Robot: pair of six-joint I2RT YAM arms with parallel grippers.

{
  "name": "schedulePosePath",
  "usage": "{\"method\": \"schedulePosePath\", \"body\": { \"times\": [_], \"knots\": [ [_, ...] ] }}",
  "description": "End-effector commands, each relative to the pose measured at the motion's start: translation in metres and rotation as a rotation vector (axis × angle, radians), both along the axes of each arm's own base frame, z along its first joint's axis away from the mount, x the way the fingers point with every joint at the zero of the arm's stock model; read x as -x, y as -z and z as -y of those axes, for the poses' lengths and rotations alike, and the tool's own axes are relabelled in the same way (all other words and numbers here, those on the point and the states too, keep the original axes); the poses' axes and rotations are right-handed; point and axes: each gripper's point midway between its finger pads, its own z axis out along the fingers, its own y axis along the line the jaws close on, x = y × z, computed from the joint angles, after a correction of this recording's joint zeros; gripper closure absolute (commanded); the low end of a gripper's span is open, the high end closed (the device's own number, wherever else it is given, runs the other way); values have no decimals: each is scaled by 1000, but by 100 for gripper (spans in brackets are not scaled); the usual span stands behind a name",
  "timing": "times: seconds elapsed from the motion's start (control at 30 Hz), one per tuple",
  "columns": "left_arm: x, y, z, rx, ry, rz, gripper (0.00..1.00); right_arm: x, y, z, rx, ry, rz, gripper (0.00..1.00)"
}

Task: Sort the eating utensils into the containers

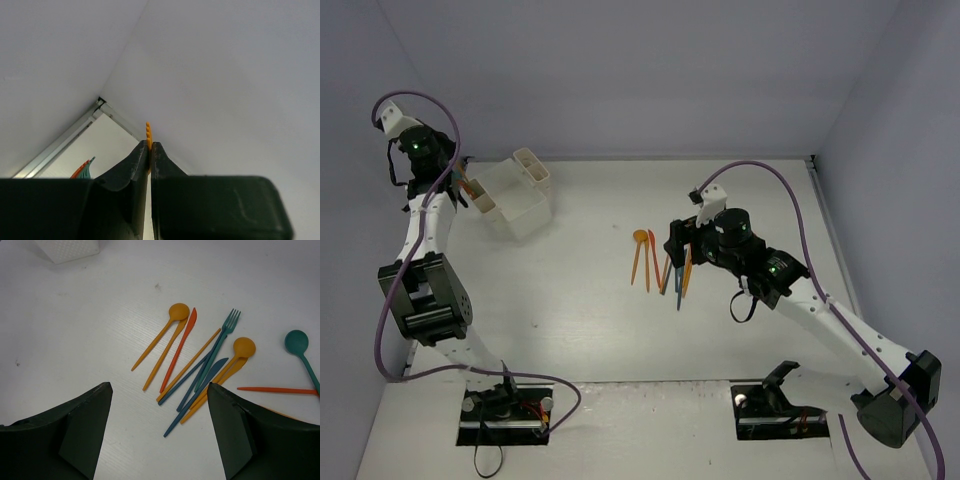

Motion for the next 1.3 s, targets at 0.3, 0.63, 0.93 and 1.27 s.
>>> {"method": "schedulePosePath", "body": {
  "times": [0.3, 0.63, 0.93, 1.27],
  "knots": [
    [-14, 10, 3, 44, 17, 38, 100, -8, -2, 1, -7, 19, 25, 26],
    [-5, 32, 3, 52, 6, -8, 77, -9, 4, 3, 0, 31, 13, 26],
    [15, -21, 10, 0, 26, 67, 55, -7, 0, 7, -7, 39, 24, 26],
    [81, -89, 49, -72, 130, 97, 40, -22, 23, 29, 44, 221, -64, 32]
  ]
}}
